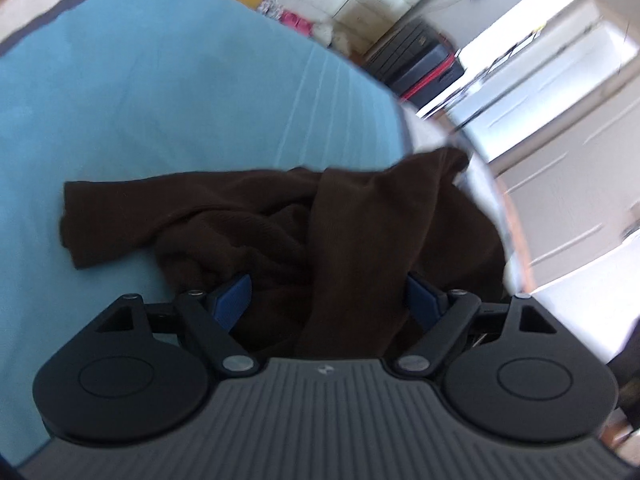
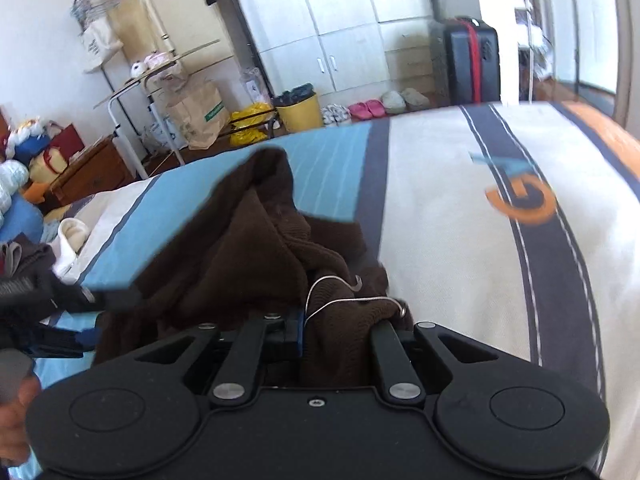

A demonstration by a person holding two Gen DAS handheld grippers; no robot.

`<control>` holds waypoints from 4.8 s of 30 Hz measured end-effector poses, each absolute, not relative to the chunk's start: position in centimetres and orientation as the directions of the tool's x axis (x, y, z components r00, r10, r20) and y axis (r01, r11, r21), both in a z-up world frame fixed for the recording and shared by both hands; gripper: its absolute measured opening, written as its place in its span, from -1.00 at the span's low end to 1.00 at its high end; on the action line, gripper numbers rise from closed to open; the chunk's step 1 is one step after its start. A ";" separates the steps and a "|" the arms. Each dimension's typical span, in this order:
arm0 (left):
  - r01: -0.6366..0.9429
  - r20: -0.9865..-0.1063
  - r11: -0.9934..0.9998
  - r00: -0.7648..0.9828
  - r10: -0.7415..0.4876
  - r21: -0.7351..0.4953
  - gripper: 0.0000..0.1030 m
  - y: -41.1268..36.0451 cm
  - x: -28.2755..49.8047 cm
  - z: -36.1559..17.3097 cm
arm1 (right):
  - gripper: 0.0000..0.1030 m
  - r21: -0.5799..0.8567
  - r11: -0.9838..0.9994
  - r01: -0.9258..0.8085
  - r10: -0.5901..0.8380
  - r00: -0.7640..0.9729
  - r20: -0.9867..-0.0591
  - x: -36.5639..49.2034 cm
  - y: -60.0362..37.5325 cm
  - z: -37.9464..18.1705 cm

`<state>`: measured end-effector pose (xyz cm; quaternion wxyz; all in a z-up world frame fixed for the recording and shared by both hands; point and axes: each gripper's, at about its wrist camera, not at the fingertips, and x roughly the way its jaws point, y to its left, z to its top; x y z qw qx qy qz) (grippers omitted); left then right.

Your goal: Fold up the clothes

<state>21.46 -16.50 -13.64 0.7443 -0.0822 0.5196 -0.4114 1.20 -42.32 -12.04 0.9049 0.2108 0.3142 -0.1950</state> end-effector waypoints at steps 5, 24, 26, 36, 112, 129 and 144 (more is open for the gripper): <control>0.574 -0.763 0.727 0.253 -0.595 -0.377 -0.18 -17.3 20.2 -12.9 | -0.77 0.204 0.876 0.437 -0.214 0.732 -0.647 4.1 -42.5 -8.5; 0.340 -0.645 0.907 0.641 -0.416 -0.247 -0.80 -11.2 21.3 -9.0 | -0.75 -0.354 0.889 0.291 -0.456 0.630 -0.628 2.8 -46.5 1.0; 0.308 -0.679 0.923 0.629 -0.380 -0.231 -0.80 -10.9 22.2 -10.5 | -0.70 -0.292 0.902 0.319 -0.431 0.620 -0.656 1.9 -48.4 -0.4; 0.274 -0.693 0.962 0.690 -0.207 -0.014 -0.79 -12.4 21.8 -9.9 | -0.05 -0.165 0.898 0.407 -0.342 0.411 -0.845 -1.9 -51.8 -6.6; 0.090 -0.684 0.992 0.729 -0.008 0.084 -0.74 -11.0 23.8 -10.1 | -0.25 0.168 0.843 0.512 -0.178 0.558 -0.810 -17.3 -59.3 -5.6; 0.334 -0.628 0.920 0.676 -0.384 -0.204 0.02 -12.6 21.1 -7.7 | 0.02 0.225 0.836 0.501 -0.130 0.578 -0.805 -11.7 -66.8 -7.3; 0.670 -0.597 0.659 0.386 -0.703 -0.343 0.02 -22.8 19.0 -7.3 | 0.22 0.361 0.824 0.437 0.018 0.617 -0.787 -9.0 -70.5 -12.9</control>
